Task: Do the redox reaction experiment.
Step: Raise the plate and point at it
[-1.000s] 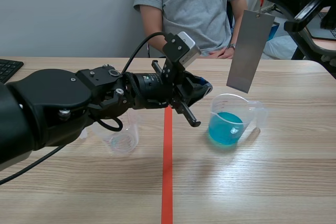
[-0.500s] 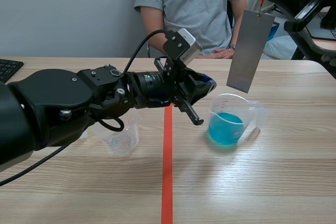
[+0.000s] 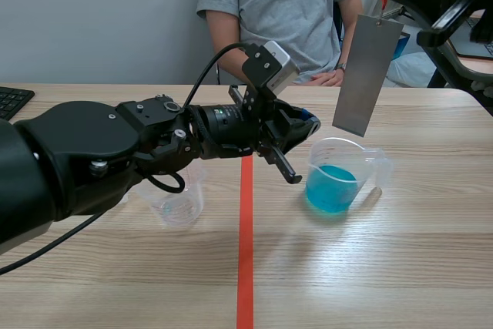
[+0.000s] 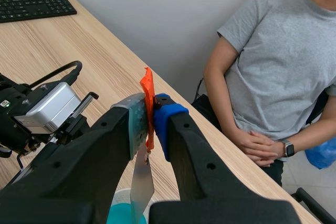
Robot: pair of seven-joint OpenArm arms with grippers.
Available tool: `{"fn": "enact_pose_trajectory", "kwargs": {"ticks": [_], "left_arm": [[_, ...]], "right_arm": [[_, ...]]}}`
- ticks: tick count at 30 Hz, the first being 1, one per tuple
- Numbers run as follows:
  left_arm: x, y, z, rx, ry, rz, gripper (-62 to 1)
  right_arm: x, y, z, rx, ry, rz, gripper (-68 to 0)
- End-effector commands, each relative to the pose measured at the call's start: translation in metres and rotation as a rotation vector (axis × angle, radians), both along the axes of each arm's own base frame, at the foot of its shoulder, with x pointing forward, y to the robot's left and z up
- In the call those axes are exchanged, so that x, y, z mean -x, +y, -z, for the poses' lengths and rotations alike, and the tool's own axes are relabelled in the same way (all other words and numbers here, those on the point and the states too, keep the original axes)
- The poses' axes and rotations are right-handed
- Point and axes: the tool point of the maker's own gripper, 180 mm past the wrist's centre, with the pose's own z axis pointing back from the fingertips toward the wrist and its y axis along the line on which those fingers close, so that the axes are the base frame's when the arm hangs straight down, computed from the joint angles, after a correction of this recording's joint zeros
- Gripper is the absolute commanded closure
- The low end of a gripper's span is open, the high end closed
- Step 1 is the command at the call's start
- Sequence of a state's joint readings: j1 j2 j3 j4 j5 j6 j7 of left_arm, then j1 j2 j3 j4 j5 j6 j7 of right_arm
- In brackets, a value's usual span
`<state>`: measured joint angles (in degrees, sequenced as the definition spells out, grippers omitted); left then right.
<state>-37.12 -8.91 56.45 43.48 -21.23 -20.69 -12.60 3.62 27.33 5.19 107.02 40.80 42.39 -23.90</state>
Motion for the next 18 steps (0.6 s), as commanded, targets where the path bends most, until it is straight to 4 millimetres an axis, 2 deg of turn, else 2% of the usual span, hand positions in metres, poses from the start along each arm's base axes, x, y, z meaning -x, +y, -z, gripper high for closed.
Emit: {"fn": "enact_pose_trajectory", "kwargs": {"ticks": [1,7,11,14,18], "left_arm": [[-0.003,-0.008,-0.02,0.049,-0.031,0.011,-4.1],[-0.003,-0.006,-0.019,0.051,-0.031,0.009,-4.1],[-0.005,0.002,-0.016,0.04,-0.027,-0.005,-4.1],[-0.011,0.022,-0.011,0.052,0.006,-0.049,-4.1],[-0.017,0.062,-0.013,0.085,0.038,-0.133,-4.1]], "right_arm": [[0.001,-0.001,-0.014,-0.003,-0.044,-0.011,-1.4],[0.001,-0.001,-0.014,-0.003,-0.044,-0.011,-1.4],[0.001,-0.001,-0.014,-0.003,-0.044,-0.011,-1.4],[0.001,-0.001,-0.014,-0.003,-0.044,-0.011,-1.4],[0.001,-0.001,-0.014,-0.003,-0.044,-0.011,-1.4]]}}
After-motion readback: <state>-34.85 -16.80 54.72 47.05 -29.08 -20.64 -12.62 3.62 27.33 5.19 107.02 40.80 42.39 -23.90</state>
